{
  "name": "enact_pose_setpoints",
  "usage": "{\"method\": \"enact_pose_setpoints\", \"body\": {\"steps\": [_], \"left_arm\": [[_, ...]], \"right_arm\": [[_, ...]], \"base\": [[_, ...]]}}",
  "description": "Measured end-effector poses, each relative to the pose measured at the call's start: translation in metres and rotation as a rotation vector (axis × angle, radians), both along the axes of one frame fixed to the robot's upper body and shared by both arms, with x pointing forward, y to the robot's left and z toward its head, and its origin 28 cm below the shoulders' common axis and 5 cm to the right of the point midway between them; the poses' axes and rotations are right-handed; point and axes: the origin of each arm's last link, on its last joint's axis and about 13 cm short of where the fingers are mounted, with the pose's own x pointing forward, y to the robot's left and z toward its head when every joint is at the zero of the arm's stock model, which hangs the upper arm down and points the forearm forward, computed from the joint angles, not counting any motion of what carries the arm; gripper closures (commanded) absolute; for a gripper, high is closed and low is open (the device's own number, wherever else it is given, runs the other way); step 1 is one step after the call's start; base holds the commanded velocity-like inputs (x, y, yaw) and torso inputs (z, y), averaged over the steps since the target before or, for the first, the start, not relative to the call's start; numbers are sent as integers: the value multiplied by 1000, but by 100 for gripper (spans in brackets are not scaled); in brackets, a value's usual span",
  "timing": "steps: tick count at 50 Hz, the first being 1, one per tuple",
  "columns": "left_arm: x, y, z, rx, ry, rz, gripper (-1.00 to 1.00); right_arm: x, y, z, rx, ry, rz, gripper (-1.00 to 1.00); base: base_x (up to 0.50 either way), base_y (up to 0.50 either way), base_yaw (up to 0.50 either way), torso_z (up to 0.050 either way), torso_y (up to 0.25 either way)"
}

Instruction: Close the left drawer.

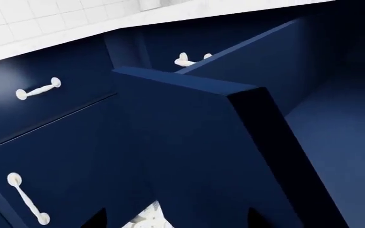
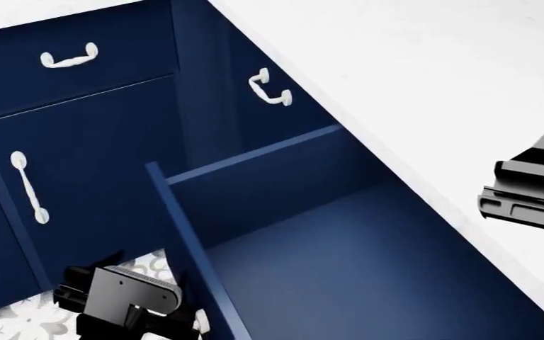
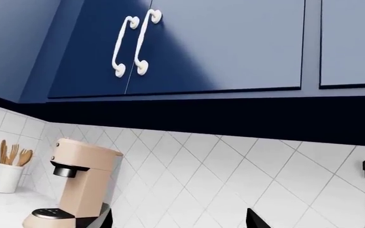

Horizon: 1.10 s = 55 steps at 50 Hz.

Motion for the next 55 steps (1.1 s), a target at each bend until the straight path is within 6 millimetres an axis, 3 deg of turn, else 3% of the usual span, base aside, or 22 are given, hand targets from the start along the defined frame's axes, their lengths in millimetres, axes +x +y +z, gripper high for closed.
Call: {"method": "enact_pose_setpoints", "body": {"steps": [55], "left_arm": [[-2,-12,0,-49,26,-46,-100]], "right_arm": [[-3,0,-2,5,6,-7,-100]], "base": [[0,0,0,0,0]]}}
